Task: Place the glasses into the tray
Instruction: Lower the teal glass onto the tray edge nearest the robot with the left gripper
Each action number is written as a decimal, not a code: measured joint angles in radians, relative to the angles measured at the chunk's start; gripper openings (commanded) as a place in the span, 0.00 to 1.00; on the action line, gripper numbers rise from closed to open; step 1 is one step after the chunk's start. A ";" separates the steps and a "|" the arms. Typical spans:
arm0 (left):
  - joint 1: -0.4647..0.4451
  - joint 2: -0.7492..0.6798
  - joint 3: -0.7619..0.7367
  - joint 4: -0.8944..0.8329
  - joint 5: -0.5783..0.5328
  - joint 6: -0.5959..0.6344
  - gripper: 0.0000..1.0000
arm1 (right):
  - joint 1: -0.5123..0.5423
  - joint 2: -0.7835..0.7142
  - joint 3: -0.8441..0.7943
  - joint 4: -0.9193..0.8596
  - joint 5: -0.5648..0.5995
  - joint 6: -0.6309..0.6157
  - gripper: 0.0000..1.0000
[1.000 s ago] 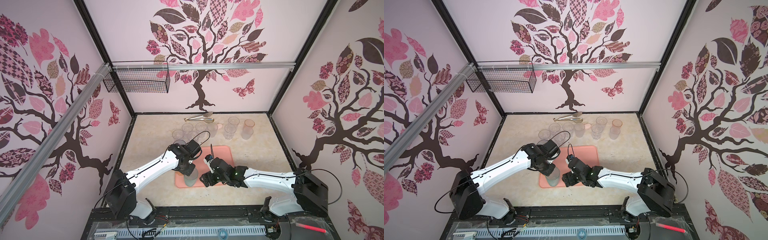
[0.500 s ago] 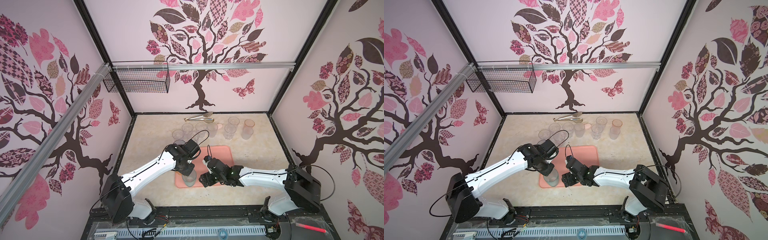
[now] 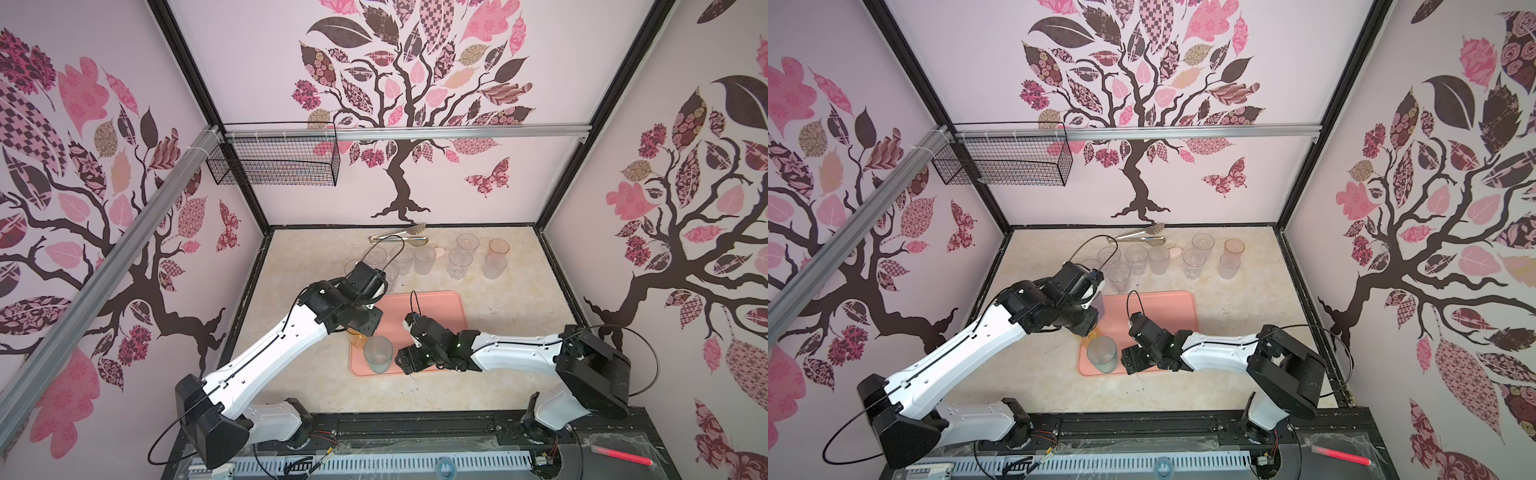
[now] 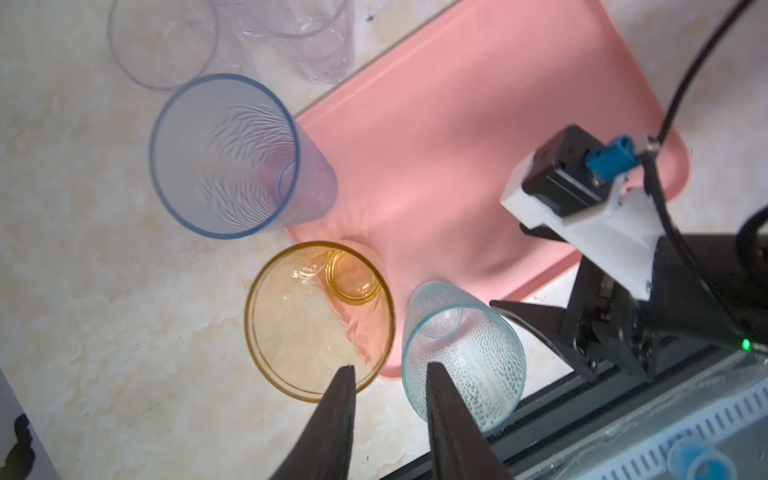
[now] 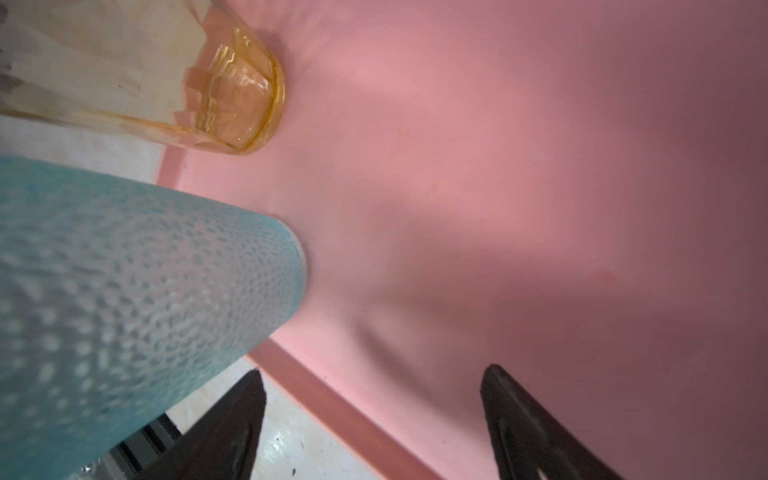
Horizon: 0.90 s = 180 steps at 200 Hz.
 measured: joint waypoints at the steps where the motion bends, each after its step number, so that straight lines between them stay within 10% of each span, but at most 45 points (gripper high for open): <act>1: 0.003 -0.001 0.000 0.001 -0.001 0.001 0.39 | 0.000 0.001 0.000 0.000 0.000 0.000 0.84; 63: 0.205 -0.085 -0.001 0.117 -0.032 -0.010 0.46 | 0.043 0.064 0.058 -0.001 -0.011 0.021 0.84; 180: 0.226 -0.087 -0.004 0.171 -0.050 -0.009 0.47 | 0.081 0.168 0.160 0.003 -0.038 0.029 0.84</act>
